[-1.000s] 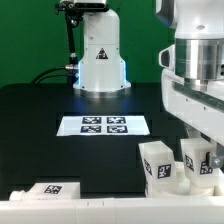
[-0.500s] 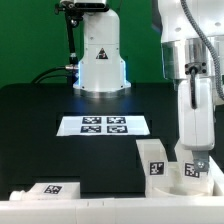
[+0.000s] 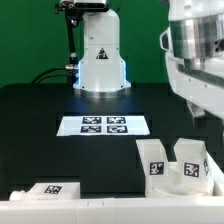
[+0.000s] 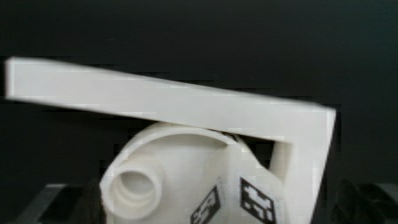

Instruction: Assemble stool

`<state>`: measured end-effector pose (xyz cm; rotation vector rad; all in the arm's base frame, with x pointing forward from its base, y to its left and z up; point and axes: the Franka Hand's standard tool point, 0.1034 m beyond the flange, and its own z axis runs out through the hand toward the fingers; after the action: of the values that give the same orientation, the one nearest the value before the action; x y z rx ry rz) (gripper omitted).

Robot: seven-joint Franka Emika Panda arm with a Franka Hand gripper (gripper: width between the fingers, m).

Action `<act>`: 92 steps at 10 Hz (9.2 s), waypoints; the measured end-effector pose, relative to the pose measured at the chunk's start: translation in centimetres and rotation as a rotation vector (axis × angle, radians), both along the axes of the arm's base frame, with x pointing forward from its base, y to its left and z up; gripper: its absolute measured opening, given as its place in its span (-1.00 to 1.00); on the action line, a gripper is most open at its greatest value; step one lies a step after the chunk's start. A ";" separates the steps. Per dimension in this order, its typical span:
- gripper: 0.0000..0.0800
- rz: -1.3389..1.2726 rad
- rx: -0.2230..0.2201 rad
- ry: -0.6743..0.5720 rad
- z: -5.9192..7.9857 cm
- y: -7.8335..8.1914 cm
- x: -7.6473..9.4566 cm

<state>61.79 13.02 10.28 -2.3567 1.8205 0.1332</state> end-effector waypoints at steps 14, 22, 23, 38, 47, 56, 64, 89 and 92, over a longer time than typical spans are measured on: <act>0.62 1.854 -0.241 -0.122 0.0 -1.6 1.4; 0.62 2.216 -0.198 -0.035 -3.8 -1.9 1.3; 0.62 2.181 -0.197 -0.027 -4.2 -1.9 1.1; -0.17 0.660 -0.188 0.029 -3.8 -1.7 1.2; -0.17 -0.368 -0.119 0.072 -3.3 -1.2 2.1; 0.57 -0.488 -0.039 0.049 -3.2 -0.1 1.7; 0.62 0.614 -0.115 -0.120 0.2 0.8 1.9; -0.16 1.844 -0.276 -0.126 -4.7 -1.4 0.4; -0.16 1.288 -0.249 -0.052 -4.7 -3.4 -0.1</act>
Offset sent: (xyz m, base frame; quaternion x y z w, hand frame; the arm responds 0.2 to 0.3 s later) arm 0.0000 0.0000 0.0000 0.0000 0.0000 -0.1938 0.9810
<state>61.74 9.59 5.57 -3.2206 0.0435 -0.0197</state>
